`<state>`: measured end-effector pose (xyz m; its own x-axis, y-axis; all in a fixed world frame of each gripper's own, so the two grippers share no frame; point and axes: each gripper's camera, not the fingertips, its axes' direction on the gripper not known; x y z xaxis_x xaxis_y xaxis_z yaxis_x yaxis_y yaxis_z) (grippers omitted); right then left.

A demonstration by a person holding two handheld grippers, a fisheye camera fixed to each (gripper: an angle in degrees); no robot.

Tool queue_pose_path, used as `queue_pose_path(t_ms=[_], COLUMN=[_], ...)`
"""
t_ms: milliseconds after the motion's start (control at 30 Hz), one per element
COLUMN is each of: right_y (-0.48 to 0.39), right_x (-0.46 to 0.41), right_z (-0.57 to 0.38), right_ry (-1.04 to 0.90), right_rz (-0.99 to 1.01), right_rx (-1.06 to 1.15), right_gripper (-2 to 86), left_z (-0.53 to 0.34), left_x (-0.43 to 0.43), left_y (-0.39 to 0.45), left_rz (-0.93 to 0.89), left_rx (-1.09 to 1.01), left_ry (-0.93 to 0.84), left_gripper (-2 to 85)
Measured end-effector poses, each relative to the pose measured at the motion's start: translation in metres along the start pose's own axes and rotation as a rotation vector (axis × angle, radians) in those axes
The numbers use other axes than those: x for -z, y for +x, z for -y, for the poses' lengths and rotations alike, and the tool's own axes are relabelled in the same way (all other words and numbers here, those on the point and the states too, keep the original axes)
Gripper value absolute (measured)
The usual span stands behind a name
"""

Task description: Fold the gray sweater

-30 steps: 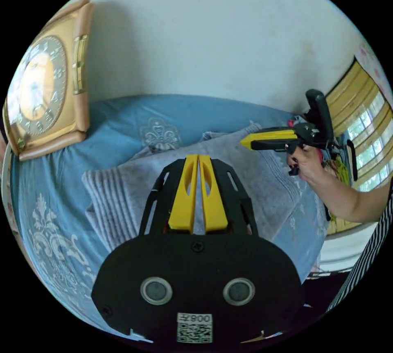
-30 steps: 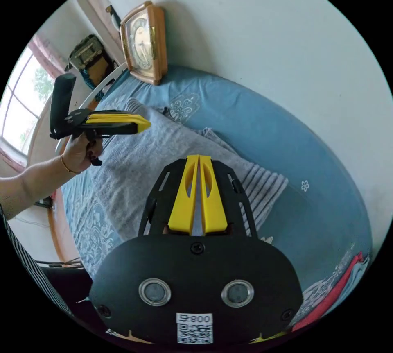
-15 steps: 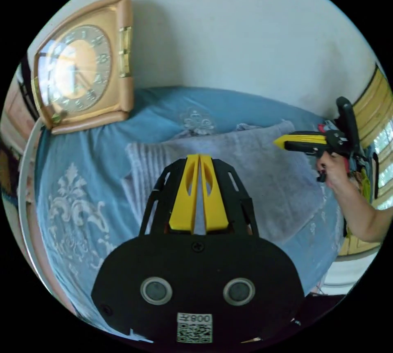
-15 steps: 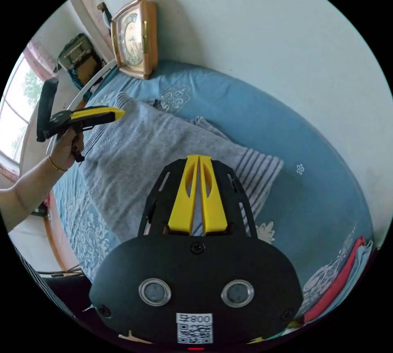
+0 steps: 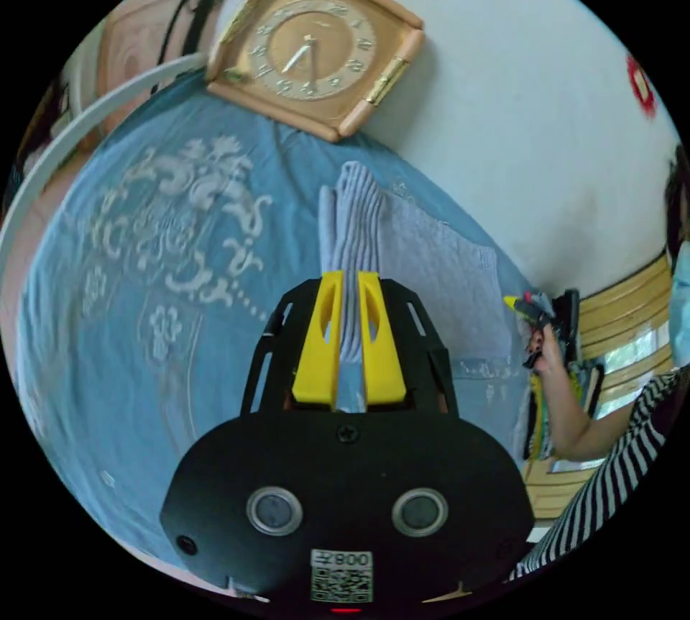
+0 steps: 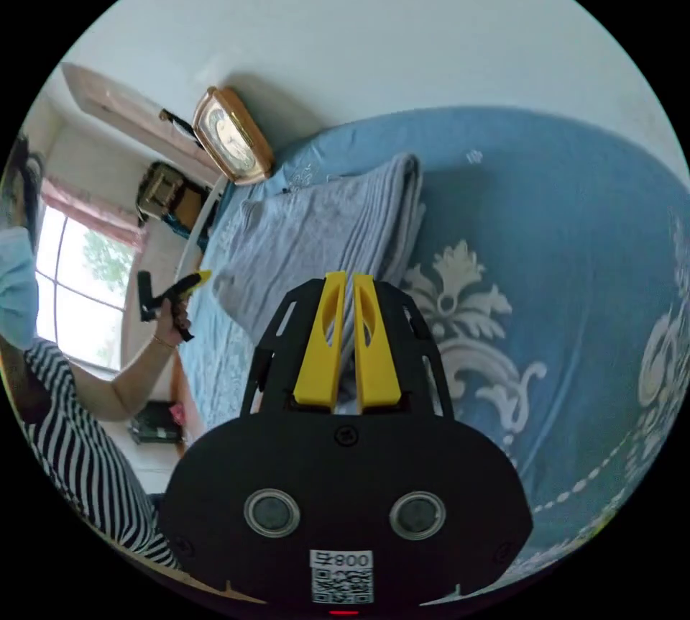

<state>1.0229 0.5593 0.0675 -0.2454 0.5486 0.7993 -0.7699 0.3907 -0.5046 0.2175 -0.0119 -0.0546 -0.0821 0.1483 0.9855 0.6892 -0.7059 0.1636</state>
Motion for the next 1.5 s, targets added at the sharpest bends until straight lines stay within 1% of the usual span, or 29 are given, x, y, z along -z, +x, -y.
queue_pose_path(t_ms=[33, 133, 300, 367, 433, 500, 600, 633, 733, 867, 1033, 1100, 1233, 1500], right_y=[0.007, 0.008, -0.026, -0.045, -0.08, -0.108, -0.16, -0.182, -0.24, -0.312, -0.412, -0.442, -0.503, -0.597], right_x=[0.005, 0.008, 0.011, 0.014, 0.017, 0.013, -0.013, -0.027, -0.063, -0.102, -0.169, -0.19, -0.227, -0.255], right_z=[-0.014, -0.041, -0.044, -0.037, -0.023, -0.01, 0.02, 0.035, 0.075, 0.121, 0.165, 0.173, 0.181, 0.19], right_ry=[0.004, -0.001, 0.019, 0.029, 0.034, 0.03, -0.034, -0.074, -0.146, -0.204, -0.346, -0.403, -0.48, -0.444], right_rz=[0.074, 0.183, 0.147, 0.117, 0.059, 0.049, 0.053, 0.086, 0.118, 0.134, 0.001, -0.006, -0.127, -0.321], right_rx=[-0.067, -0.162, -0.166, -0.131, -0.057, -0.001, 0.09, 0.128, 0.222, 0.304, 0.382, 0.393, 0.411, 0.473], right_gripper=[3.2, 4.4, 5.2, 5.3, 5.7, 6.4, 7.5, 7.6, 7.8, 8.9, 11.2, 11.4, 11.6, 8.3], left_z=[-0.016, -0.054, -0.095, -0.109, -0.118, -0.126, -0.135, -0.137, -0.145, -0.16, -0.168, -0.171, -0.18, -0.199], left_x=[0.008, 0.017, 0.013, 0.011, 0.011, 0.011, 0.008, 0.006, 0.006, 0.013, 0.021, 0.021, 0.018, 0.0], left_y=[-0.021, -0.067, -0.104, -0.11, -0.113, -0.115, -0.117, -0.116, -0.111, -0.096, -0.059, -0.044, -0.007, 0.07], left_rz=[-0.053, -0.168, -0.352, -0.413, -0.423, -0.445, -0.494, -0.505, -0.497, -0.427, -0.289, -0.234, -0.145, 0.015], left_rx=[0.068, 0.264, 0.428, 0.458, 0.464, 0.469, 0.483, 0.483, 0.472, 0.428, 0.293, 0.241, 0.136, -0.046], left_ry=[0.003, -0.004, -0.011, -0.015, -0.015, -0.011, 0.005, 0.004, 0.026, 0.057, 0.062, 0.054, 0.038, 0.006], left_gripper=[7.5, 11.0, 12.7, 12.7, 12.6, 12.4, 11.1, 10.2, 8.5, 7.6, 7.5, 7.5, 7.3, 7.0])
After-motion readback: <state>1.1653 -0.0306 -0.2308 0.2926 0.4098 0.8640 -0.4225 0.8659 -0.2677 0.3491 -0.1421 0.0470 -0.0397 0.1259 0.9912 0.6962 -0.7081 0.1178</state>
